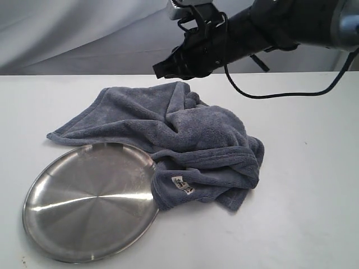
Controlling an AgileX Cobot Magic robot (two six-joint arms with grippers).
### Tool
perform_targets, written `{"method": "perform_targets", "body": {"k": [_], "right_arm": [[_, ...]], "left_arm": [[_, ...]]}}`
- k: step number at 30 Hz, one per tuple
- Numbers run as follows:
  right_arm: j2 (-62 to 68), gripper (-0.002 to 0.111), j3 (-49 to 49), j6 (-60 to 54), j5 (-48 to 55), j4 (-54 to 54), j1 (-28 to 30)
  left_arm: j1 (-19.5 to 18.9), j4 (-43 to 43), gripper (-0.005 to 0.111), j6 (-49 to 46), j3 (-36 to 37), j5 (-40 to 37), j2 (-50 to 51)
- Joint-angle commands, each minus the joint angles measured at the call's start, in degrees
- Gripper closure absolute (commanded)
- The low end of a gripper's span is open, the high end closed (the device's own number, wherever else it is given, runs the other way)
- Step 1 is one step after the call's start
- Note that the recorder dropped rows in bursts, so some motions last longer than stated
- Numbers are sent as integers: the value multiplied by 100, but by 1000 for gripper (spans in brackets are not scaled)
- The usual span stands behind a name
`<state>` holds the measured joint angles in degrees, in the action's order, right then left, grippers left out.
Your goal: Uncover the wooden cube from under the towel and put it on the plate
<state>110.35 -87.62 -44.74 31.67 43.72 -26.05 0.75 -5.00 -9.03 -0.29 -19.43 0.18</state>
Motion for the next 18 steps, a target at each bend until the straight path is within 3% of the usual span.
{"method": "perform_targets", "body": {"k": [1,18], "right_arm": [[-17,108,26,-14,-215,-382,205],[-17,108,26,11,2618,-2457,442]], "left_arm": [[-6,-30,105,-4,29,78,-18],[-6,-30,105,-4,29,78,-18]]}}
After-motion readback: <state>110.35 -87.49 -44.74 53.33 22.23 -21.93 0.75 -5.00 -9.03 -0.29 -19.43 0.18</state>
